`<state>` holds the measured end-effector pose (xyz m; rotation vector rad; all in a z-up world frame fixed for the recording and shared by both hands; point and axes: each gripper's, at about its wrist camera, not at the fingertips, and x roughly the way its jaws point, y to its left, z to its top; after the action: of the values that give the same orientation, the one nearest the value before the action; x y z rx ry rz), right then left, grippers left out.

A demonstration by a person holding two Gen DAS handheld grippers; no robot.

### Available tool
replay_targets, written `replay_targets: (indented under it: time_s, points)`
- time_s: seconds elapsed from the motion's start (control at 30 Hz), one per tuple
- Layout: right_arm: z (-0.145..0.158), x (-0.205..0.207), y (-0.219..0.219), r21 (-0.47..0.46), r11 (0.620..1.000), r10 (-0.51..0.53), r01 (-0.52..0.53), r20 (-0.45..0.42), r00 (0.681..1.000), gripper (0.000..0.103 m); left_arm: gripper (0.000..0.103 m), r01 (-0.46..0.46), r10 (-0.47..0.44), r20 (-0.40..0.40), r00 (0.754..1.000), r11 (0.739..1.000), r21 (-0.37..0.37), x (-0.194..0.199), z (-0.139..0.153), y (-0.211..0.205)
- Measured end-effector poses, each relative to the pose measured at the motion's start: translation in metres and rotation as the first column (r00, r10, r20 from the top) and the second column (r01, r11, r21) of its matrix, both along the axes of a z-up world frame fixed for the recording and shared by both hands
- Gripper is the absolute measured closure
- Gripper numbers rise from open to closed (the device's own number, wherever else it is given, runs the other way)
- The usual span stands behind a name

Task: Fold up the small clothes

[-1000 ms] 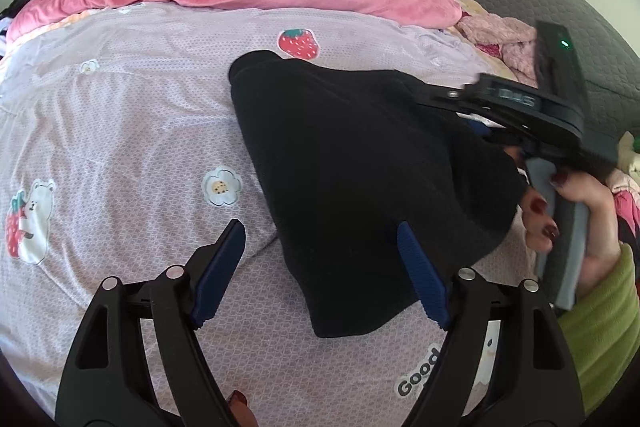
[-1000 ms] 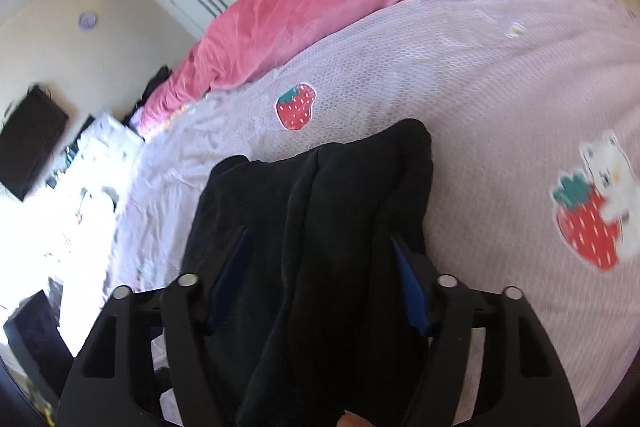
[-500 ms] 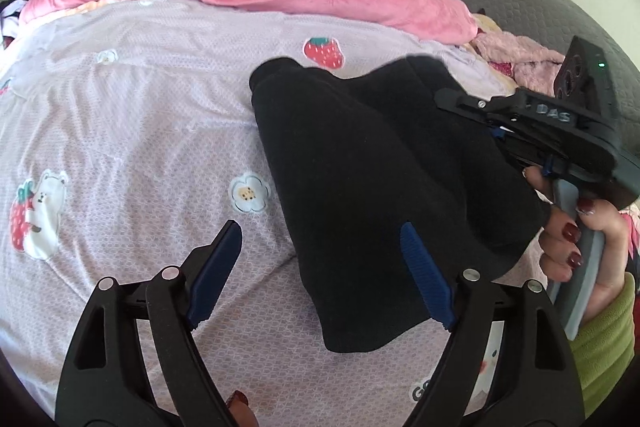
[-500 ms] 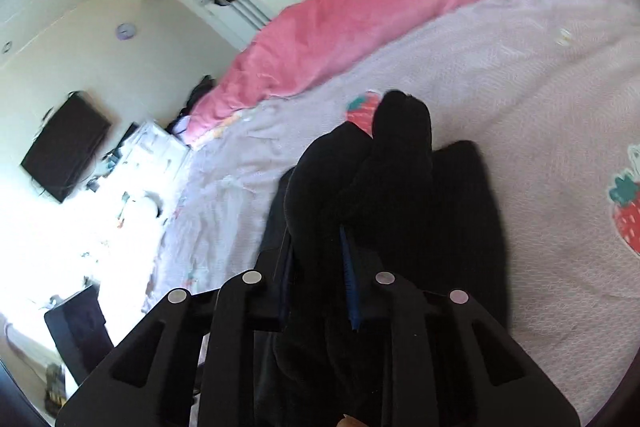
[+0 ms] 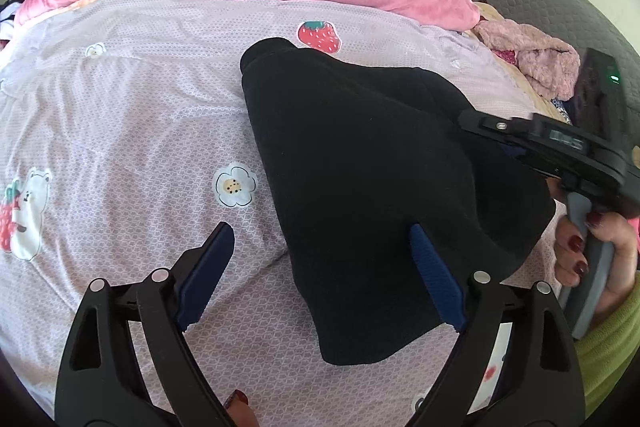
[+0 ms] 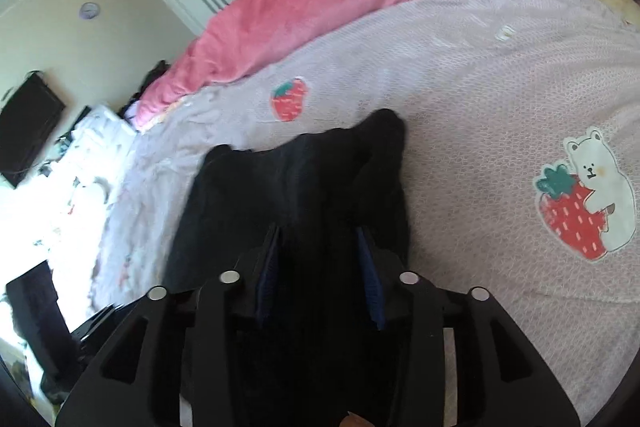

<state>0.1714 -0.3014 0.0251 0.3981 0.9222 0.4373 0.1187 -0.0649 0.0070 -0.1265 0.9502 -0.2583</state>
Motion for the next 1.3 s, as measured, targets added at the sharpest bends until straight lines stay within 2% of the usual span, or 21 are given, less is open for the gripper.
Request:
replay_targets:
  time_s: [0.03, 0.2, 0.43, 0.6, 0.67, 0.73, 0.83, 0.87, 0.9, 0.97, 1.03, 1.13, 1.27, 1.3]
  points:
    - [0.002, -0.003, 0.002, 0.003, 1.0, 0.005, -0.005, 0.003, 1.0, 0.045, 0.021, 0.0, 0.0, 0.001, 1.0, 1.0, -0.001, 0.0, 0.001, 0.0]
    - [0.002, -0.022, 0.001, 0.011, 0.999, 0.036, -0.036, -0.012, 0.999, 0.04, 0.021, 0.005, -0.005, 0.007, 1.0, 1.0, 0.001, -0.002, 0.003, 0.0]
    - [-0.004, -0.041, -0.006, 0.034, 0.998, 0.048, -0.046, -0.053, 0.997, 0.039, 0.021, 0.023, -0.023, 0.008, 1.0, 1.0, -0.008, -0.006, 0.005, -0.004]
    - [-0.013, -0.054, -0.012, 0.056, 0.998, 0.019, -0.015, -0.07, 0.997, 0.039, 0.021, 0.045, -0.045, -0.006, 0.999, 0.999, -0.022, -0.008, 0.001, -0.01]
    - [-0.013, -0.057, -0.015, 0.056, 0.998, 0.003, 0.001, -0.063, 0.998, 0.046, 0.021, 0.055, -0.056, -0.018, 0.998, 0.998, -0.029, -0.008, -0.002, -0.014]
    - [-0.015, -0.058, -0.014, 0.054, 0.999, 0.001, 0.002, -0.061, 0.998, 0.069, 0.021, 0.054, -0.055, -0.024, 0.998, 0.998, -0.024, -0.008, -0.005, -0.016]
    - [-0.012, -0.063, -0.002, 0.014, 1.0, 0.007, -0.006, -0.036, 0.999, 0.074, 0.021, 0.031, -0.031, -0.027, 0.999, 0.999, -0.025, -0.007, -0.005, -0.01]
    - [-0.009, -0.065, 0.0, 0.049, 0.999, 0.015, -0.013, -0.027, 1.0, 0.075, 0.021, 0.017, -0.018, -0.02, 1.0, 0.999, -0.028, -0.006, -0.003, -0.007]
    - [-0.005, -0.069, 0.0, 0.13, 0.991, 0.033, -0.03, -0.022, 0.999, 0.075, 0.021, 0.004, -0.004, -0.012, 1.0, 1.0, -0.029, -0.006, -0.001, -0.003]
    - [0.003, -0.074, -0.002, 0.17, 0.985, 0.037, -0.037, 0.003, 0.999, 0.075, 0.021, -0.017, 0.017, 0.001, 1.0, 0.999, -0.041, -0.007, 0.005, 0.006]
    - [0.001, -0.076, -0.009, 0.116, 0.993, -0.006, 0.006, -0.002, 1.0, 0.075, 0.021, -0.026, 0.026, 0.004, 1.0, 0.998, -0.053, -0.007, 0.006, 0.011]
    - [-0.019, -0.07, -0.019, 0.051, 0.997, -0.048, 0.052, -0.073, 0.996, 0.075, 0.021, -0.006, 0.006, -0.007, 1.0, 0.999, -0.034, -0.006, 0.0, 0.005]
    - [-0.022, -0.069, -0.017, 0.014, 0.998, -0.058, 0.059, -0.06, 0.997, 0.074, 0.021, 0.02, -0.02, -0.012, 1.0, 1.0, -0.008, -0.005, -0.005, -0.009]
    - [-0.02, -0.07, -0.015, -0.02, 0.998, -0.065, 0.064, -0.047, 0.997, 0.071, 0.021, 0.022, -0.022, -0.011, 1.0, 1.0, -0.004, -0.006, -0.005, -0.01]
